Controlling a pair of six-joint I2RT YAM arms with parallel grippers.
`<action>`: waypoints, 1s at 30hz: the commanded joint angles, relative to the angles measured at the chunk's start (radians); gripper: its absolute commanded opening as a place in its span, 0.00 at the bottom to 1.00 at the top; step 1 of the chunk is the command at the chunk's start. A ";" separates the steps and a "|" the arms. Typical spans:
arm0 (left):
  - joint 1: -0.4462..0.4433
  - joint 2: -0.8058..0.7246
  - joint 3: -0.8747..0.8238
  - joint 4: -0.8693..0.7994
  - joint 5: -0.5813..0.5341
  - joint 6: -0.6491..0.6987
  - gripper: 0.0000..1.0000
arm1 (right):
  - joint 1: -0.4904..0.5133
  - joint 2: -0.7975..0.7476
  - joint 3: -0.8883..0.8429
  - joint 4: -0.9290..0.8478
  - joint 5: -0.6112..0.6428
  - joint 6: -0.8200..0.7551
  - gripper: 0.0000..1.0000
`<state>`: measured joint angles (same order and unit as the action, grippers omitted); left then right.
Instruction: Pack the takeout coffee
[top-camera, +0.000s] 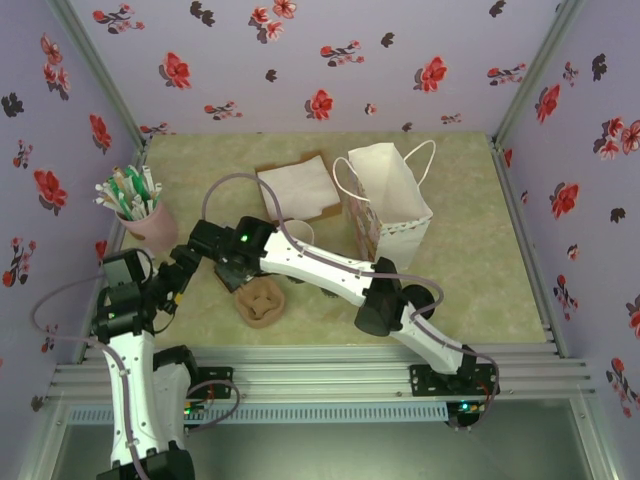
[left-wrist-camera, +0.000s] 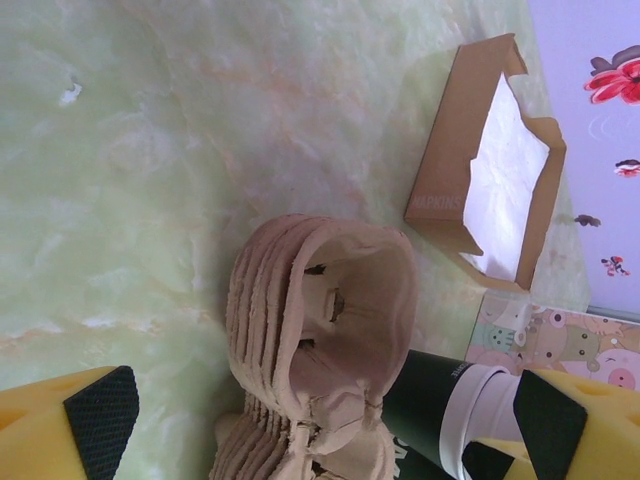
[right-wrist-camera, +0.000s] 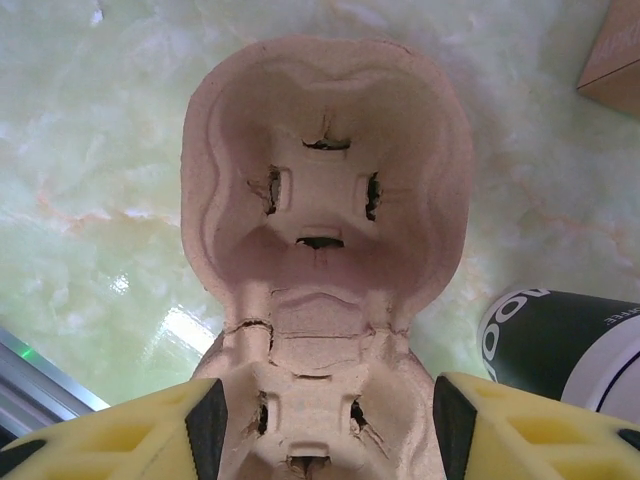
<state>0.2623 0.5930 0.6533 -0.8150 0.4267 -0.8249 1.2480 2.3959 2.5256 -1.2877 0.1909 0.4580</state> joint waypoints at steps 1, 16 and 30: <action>0.008 0.007 -0.012 0.021 0.005 0.024 0.99 | -0.008 0.017 -0.015 -0.003 -0.021 0.035 0.57; 0.008 0.013 -0.005 0.028 0.007 0.034 0.99 | -0.027 0.058 -0.077 0.043 -0.080 0.069 0.56; 0.008 0.012 -0.015 0.034 0.016 0.036 0.99 | -0.031 0.068 -0.103 0.067 -0.102 0.071 0.52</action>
<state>0.2623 0.6029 0.6514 -0.7929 0.4301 -0.8097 1.2236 2.4493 2.4329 -1.2266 0.0994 0.5087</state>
